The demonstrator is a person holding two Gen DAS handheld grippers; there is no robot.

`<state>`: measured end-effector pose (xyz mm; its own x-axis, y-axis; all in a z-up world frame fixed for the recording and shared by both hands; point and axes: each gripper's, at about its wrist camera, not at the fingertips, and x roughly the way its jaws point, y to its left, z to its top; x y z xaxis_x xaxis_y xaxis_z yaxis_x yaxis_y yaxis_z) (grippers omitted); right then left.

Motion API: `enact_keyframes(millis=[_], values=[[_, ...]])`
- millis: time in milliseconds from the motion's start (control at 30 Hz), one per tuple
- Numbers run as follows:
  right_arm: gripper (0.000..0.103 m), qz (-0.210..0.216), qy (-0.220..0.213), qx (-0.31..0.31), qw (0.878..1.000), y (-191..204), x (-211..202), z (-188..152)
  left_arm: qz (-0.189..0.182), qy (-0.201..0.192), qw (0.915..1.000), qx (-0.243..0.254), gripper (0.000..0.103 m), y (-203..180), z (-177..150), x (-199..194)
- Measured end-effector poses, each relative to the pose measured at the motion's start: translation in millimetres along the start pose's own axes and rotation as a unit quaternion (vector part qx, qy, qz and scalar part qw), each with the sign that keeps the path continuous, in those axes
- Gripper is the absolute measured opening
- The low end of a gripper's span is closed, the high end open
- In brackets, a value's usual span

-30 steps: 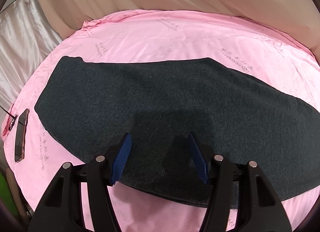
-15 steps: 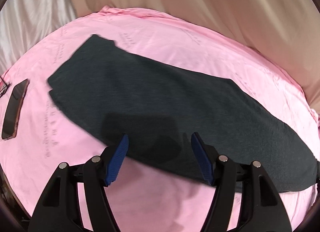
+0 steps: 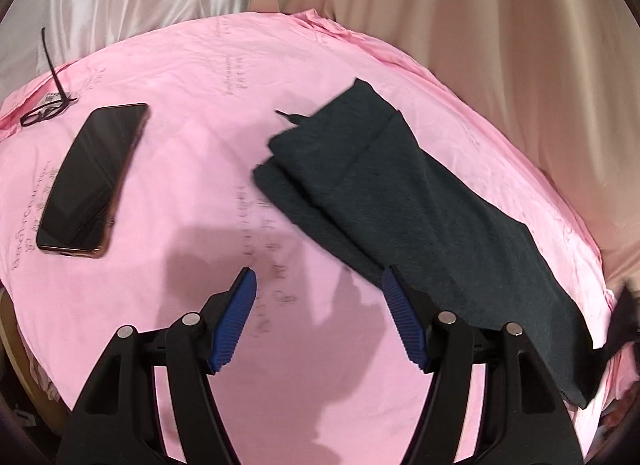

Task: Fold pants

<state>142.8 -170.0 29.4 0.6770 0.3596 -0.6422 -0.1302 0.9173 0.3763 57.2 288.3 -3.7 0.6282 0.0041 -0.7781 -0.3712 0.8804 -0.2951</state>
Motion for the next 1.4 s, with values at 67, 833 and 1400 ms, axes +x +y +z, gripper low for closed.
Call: enact_keyframes(millis=[67,833,1400], values=[[0.020,-0.031,0.057,-0.027,0.998,17.1,41.5,-18.5,-0.010,0.001,1.0000,0.003,0.068,4.8,0.4,-2.5],[0.015,-0.052,-0.092,0.257,0.961,-115.5,-79.2,-132.7,-0.105,0.048,0.9898,0.083,0.074,-94.3,-44.1,4.2],[0.033,-0.237,-0.123,0.213,0.940,-120.1,-161.1,-146.6,-0.075,0.059,0.9939,0.056,0.079,-86.7,-48.3,17.2]])
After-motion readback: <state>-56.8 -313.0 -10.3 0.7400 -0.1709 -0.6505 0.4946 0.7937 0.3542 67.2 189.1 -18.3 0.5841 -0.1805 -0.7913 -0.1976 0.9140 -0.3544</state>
